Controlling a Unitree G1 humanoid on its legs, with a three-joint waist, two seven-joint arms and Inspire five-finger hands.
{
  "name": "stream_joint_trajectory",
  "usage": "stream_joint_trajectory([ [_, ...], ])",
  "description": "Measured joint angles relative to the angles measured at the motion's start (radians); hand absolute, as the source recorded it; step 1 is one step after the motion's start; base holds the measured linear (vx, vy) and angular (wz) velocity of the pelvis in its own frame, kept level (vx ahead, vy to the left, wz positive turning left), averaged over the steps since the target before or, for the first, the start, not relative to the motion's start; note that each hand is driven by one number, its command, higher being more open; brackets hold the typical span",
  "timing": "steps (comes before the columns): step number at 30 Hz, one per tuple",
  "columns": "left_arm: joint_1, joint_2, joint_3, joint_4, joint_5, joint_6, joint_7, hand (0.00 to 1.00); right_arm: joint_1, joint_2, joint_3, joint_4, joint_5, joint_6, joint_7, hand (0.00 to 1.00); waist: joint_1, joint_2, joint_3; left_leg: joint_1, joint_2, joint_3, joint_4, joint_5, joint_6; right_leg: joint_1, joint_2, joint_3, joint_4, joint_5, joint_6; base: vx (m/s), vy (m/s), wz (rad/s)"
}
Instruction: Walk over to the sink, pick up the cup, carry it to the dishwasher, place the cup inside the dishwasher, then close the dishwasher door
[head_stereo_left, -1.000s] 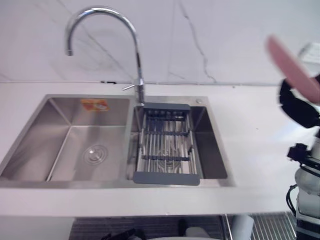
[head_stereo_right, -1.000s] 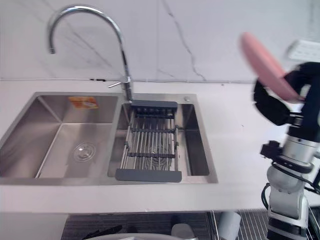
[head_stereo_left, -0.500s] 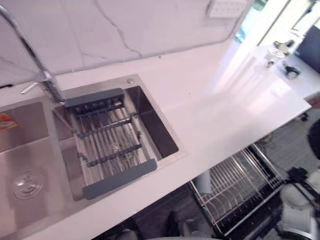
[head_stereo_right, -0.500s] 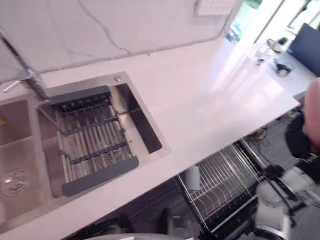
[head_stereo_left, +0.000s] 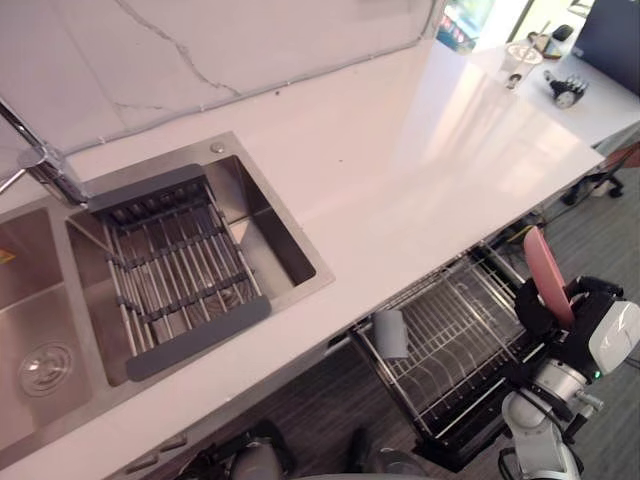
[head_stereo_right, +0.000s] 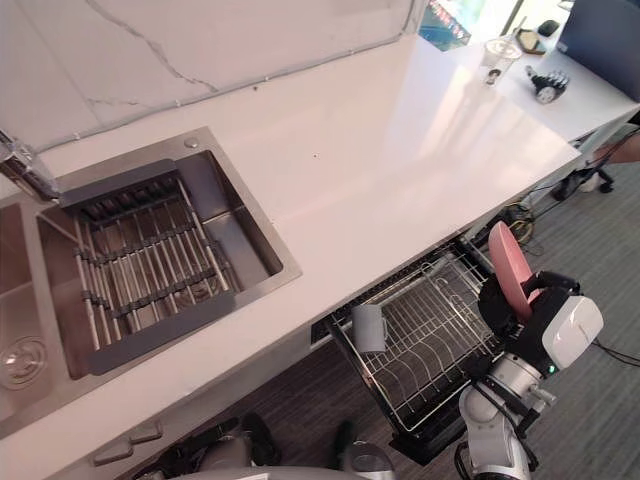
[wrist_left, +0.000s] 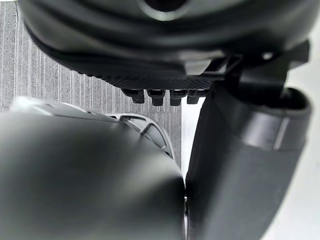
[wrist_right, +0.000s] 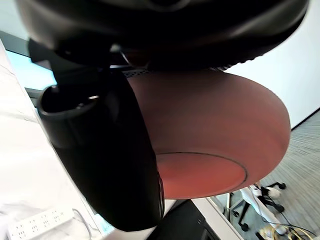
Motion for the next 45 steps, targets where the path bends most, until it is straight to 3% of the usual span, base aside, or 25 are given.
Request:
stream_joint_trajectory([
  [8, 0.006, -0.008, -0.037, -0.014, 0.001, 0.012, -0.002, 1.0, 0.031, 0.049, 0.001, 0.083, 0.002, 0.06, 0.02, 0.0, -0.005, 0.041, 0.012, 0.027, -0.029, -0.019, -0.056, 0.035, 0.009, 0.01, -0.015, -0.016, 0.024, -0.001, 0.0, -0.05, 0.048, 0.09],
  [16, 0.003, -0.005, -0.075, -0.014, 0.001, 0.007, -0.011, 1.0, -0.01, 0.046, 0.08, 0.178, 0.011, 0.157, 0.174, 0.0, 0.002, 0.068, 0.029, 0.029, -0.058, -0.02, -0.089, 0.046, 0.019, -0.006, -0.037, -0.016, 0.03, 0.005, 0.01, -0.05, 0.069, 0.03],
  [23, -0.016, -0.008, -0.102, -0.016, 0.001, -0.005, -0.023, 1.0, -0.134, -0.037, 0.099, 0.296, 0.056, 0.235, 0.204, 0.0, 0.009, 0.101, 0.065, 0.019, -0.076, -0.045, -0.092, 0.058, 0.037, -0.003, -0.046, -0.038, 0.031, 0.012, 0.014, 0.01, 0.037, 0.09],
  [28, -0.034, -0.02, -0.102, -0.019, 0.0, -0.006, -0.034, 1.0, -0.204, -0.122, 0.099, 0.341, 0.053, 0.343, 0.203, 0.0, 0.025, 0.123, 0.086, -0.004, -0.072, -0.068, -0.079, 0.059, 0.036, -0.009, -0.042, -0.05, 0.031, 0.011, 0.013, 0.0, 0.007, 0.09],
  [29, -0.035, -0.02, -0.102, -0.022, 0.0, -0.006, -0.039, 1.0, -0.219, -0.145, 0.097, 0.361, 0.055, 0.364, 0.203, 1.0, 0.025, 0.126, 0.09, -0.009, -0.072, -0.077, -0.075, 0.059, 0.036, -0.01, -0.041, -0.055, 0.031, 0.011, 0.012, -0.01, 0.007, 0.11],
  [34, -0.045, -0.02, -0.101, -0.025, -0.002, -0.009, -0.052, 1.0, -0.241, -0.186, 0.054, 0.401, 0.125, 0.395, 0.198, 1.0, 0.024, 0.135, 0.115, -0.022, -0.072, -0.089, -0.071, 0.061, 0.034, -0.015, -0.041, -0.064, 0.033, 0.011, 0.012, -0.02, 0.022, 0.06],
  [39, -0.057, -0.02, -0.1, -0.025, -0.002, -0.007, -0.063, 1.0, -0.24, -0.174, 0.037, 0.423, 0.256, 0.367, 0.389, 1.0, 0.022, 0.136, 0.133, -0.022, -0.071, -0.092, -0.064, 0.061, 0.032, -0.016, -0.044, -0.065, 0.042, 0.009, 0.01, -0.01, 0.006, 0.0],
  [43, -0.066, -0.023, -0.094, -0.024, -0.001, -0.004, -0.065, 1.0, -0.232, -0.118, 0.04, 0.364, 0.296, 0.343, 0.418, 1.0, 0.019, 0.134, 0.138, -0.032, -0.068, -0.092, -0.056, 0.058, 0.028, -0.028, -0.046, -0.06, 0.051, 0.008, 0.009, -0.04, 0.032, -0.03],
  [45, -0.067, -0.024, -0.09, -0.023, -0.001, -0.005, -0.065, 1.0, -0.198, -0.09, 0.04, 0.248, 0.323, 0.319, 0.438, 1.0, 0.017, 0.132, 0.139, -0.034, -0.067, -0.089, -0.052, 0.055, 0.023, -0.035, -0.048, -0.052, 0.057, 0.008, 0.009, -0.02, 0.041, -0.08],
])
